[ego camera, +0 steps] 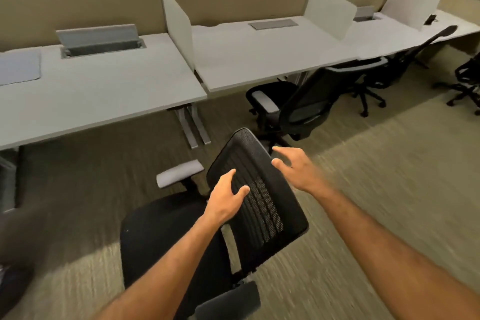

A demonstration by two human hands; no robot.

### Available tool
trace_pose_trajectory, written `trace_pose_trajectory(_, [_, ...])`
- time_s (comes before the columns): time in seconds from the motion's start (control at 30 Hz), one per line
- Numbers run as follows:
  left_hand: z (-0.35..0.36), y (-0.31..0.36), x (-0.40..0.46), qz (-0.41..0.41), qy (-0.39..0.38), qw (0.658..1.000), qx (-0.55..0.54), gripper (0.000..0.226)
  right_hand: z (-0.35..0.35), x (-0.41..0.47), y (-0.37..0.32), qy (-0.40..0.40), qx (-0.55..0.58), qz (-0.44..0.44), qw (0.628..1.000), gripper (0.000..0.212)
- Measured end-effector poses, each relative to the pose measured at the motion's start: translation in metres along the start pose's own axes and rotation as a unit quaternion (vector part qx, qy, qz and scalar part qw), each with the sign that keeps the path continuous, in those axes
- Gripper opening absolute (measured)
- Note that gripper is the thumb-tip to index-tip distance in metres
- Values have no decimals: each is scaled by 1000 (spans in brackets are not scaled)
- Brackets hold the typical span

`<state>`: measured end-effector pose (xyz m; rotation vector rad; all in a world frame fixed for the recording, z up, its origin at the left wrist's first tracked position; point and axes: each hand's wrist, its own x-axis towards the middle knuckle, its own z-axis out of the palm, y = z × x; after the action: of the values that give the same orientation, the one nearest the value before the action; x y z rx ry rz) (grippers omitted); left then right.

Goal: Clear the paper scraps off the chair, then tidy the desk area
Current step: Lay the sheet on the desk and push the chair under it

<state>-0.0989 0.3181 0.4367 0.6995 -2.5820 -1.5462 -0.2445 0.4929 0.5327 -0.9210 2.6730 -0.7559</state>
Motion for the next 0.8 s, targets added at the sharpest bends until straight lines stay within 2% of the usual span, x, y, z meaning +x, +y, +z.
trace_pose_trajectory(0.17, [13,5,24,-60,49,997,-11,80,2,70,12,-72,-1,-89,993,44])
trace_pose_trajectory(0.37, [50,9,33,-170,127,976,-46,80,28,149,34,-165,-8,-211,963,45])
trace_pose_trajectory(0.6, [161,55,22,-315,223,918,-91,81,58,199,78,-263,-50,-366,891,47])
trace_pose_trajectory(0.8, [218,86,29,-391,247,884,-76,85,66,229,96,-301,-112,-517,793,31])
